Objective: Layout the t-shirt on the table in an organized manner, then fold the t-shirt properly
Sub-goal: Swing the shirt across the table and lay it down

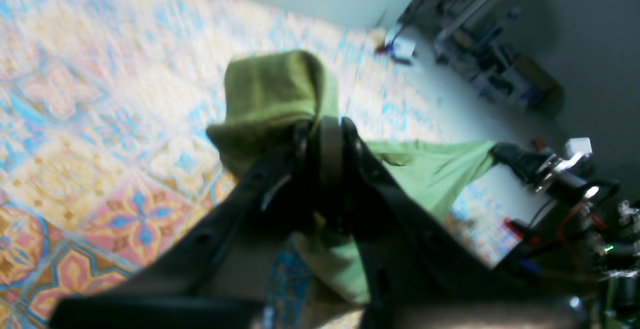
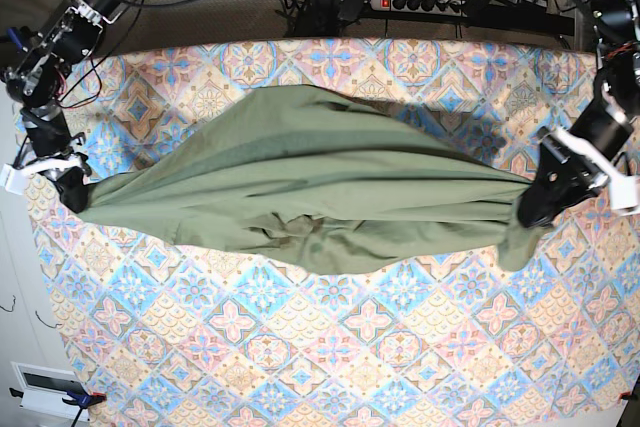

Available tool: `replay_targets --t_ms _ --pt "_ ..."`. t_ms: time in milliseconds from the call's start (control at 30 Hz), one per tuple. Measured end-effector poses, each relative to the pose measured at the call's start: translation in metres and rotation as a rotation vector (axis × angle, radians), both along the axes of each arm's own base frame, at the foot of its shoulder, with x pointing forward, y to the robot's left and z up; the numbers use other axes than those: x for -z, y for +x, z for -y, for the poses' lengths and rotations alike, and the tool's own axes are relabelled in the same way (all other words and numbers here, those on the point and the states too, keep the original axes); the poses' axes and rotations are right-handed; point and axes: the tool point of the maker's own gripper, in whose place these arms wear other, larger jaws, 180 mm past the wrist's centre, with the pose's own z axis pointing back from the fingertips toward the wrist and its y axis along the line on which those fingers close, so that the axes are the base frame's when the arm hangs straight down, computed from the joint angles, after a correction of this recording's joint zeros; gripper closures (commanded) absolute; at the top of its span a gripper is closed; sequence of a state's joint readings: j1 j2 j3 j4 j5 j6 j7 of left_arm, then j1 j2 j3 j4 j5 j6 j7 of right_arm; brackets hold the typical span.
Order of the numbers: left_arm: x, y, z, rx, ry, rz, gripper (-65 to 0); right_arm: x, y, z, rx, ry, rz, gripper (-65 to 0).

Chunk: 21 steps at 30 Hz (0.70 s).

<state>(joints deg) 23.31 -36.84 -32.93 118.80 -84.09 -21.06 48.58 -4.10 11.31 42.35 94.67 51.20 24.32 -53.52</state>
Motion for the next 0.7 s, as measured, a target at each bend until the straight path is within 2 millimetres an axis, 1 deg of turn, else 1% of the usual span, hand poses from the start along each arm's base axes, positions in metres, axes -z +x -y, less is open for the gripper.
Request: replay_targets --t_ms 67,167,267,333,367,467,500,567,600,667,700 --pt "-0.006 -0.008 -0.018 -0.036 0.058 0.009 0.0 -0.002 0.000 0.004 0.011 -0.001 0.006 -0.4" --pt "-0.012 -0.016 -0.047 -0.108 0.140 -0.001 0.0 -0.012 0.009 0.002 0.001 0.000 0.039 -0.4" --pt "-0.022 -0.025 -0.064 -0.148 0.199 0.022 0.0 -0.021 0.015 -0.001 -0.009 -0.001 0.070 -0.4" --pt "-0.028 -0.036 -0.080 -0.192 0.242 0.028 0.0 -0.025 0.018 -0.002 -0.014 -0.005 0.078 -0.4" --pt "-0.030 -0.040 -0.088 -0.215 0.258 0.025 0.0 -0.029 0.019 -0.004 -0.019 -0.011 0.085 -0.4" --pt "-0.042 -0.051 -0.107 -0.286 0.311 0.043 0.0 -0.053 0.033 -0.002 -0.012 -0.039 0.159 -0.4" --pt "-0.046 -0.053 -0.114 -0.311 0.325 0.049 0.0 -0.063 0.039 -0.005 -0.037 -0.062 0.190 -0.4" --pt "-0.051 -0.054 -0.118 -0.324 0.334 0.062 0.0 -0.079 0.052 -0.021 -0.117 -0.098 0.253 -0.4" --pt "-0.053 -0.055 -0.118 -0.323 0.333 0.066 0.0 -0.081 0.060 -0.029 -0.148 -0.089 0.273 -0.4" --pt "-0.053 -0.056 -0.121 -0.335 0.331 0.066 0.0 -0.073 0.076 -0.040 -0.179 -0.049 0.258 -0.4" --pt "-0.054 -0.054 -0.123 -0.336 0.332 0.063 0.0 -0.070 0.084 -0.042 -0.182 -0.029 0.246 -0.4"
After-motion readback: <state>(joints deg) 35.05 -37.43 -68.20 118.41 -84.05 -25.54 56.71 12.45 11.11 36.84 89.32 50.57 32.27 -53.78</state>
